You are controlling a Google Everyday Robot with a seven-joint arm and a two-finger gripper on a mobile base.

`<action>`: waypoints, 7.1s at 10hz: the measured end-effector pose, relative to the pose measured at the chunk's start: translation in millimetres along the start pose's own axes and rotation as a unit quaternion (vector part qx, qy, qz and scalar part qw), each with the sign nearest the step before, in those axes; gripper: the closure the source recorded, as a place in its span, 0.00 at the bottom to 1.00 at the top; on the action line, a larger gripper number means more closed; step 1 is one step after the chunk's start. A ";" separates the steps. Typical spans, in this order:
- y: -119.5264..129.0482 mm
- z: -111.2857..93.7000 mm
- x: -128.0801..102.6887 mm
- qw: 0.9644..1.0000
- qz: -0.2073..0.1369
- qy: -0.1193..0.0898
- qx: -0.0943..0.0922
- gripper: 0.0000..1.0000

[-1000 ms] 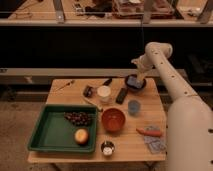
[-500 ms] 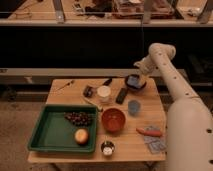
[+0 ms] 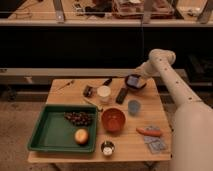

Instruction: Wipe purple bowl with sponge

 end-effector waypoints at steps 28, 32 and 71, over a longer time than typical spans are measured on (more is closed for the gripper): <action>4.5 81.1 21.8 0.998 0.060 0.031 0.000 0.75; -2.3 62.1 25.5 0.998 0.060 0.030 0.020 1.00; -9.8 -13.0 23.6 0.995 -0.064 -0.008 0.076 1.00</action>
